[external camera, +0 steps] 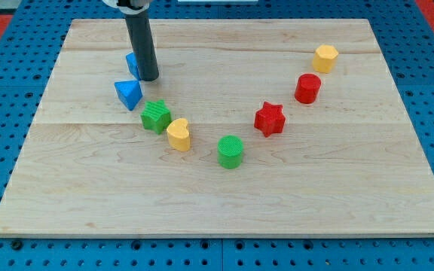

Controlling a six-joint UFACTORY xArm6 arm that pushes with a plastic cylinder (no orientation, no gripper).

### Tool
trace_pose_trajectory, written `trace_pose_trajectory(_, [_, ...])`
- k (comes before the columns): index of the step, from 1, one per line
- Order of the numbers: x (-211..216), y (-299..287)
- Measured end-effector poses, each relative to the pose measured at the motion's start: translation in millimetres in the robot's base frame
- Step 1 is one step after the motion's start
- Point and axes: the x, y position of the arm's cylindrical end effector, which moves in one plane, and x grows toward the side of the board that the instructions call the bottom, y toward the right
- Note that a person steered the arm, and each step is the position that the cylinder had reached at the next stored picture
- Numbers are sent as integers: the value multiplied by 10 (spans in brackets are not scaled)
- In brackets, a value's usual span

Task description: Separate the blue blocks from each other

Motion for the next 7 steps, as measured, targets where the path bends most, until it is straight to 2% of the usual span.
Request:
trace_pose_trajectory(4, [-275, -193])
trace_pose_trajectory(5, [-200, -280])
trace_pose_trajectory(7, [442, -35])
